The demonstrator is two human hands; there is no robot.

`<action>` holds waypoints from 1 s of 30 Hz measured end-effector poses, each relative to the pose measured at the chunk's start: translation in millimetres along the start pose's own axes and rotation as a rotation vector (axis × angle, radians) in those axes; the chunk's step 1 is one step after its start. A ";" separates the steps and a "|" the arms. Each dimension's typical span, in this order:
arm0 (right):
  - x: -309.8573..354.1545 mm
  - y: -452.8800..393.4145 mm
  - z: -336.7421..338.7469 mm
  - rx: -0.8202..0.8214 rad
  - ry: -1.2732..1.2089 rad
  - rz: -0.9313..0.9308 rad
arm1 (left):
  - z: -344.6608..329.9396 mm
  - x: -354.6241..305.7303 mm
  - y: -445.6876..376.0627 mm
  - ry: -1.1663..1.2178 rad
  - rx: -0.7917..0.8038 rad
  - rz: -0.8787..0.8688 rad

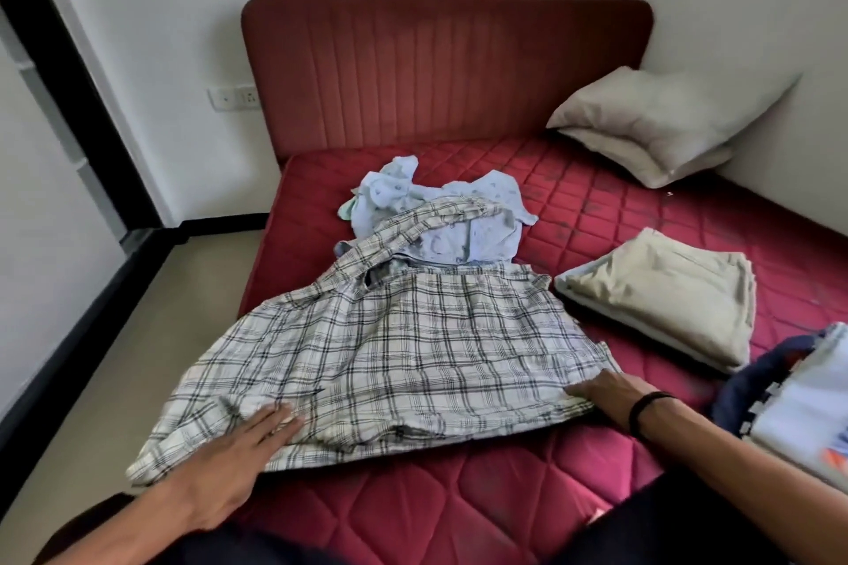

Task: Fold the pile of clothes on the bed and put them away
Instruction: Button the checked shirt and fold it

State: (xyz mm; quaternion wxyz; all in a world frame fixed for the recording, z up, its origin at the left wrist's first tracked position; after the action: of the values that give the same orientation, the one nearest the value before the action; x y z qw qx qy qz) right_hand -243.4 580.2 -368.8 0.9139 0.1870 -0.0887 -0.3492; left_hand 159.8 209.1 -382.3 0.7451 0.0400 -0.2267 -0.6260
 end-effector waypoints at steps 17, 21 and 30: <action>5.0 -5.6 1.5 -0.054 -0.444 -0.079 | -14.3 -11.6 -45.0 0.473 0.001 0.501; 0.9 -15.3 2.6 -0.140 -0.472 -0.124 | 3.5 -8.7 -35.0 0.471 -0.398 0.526; -4.9 -44.8 3.7 -0.319 -0.468 -0.118 | 78.0 -79.3 -20.7 0.249 -0.835 0.026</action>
State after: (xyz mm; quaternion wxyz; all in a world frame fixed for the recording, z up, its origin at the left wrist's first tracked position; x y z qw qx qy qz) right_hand -275.2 551.7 -383.6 0.8646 -0.0401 -0.2302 -0.4449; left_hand 101.6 297.5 -342.5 0.7268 -0.1923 0.1372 -0.6449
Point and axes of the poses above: each hand's wrist, its own y-axis away from the middle knuckle, its own z-axis out of the back of the hand, x = y × z, the point moved 7 cm from there along -y, towards the middle knuckle, and after that the axes turned 14 degrees about -y, right-handed, at the moved point
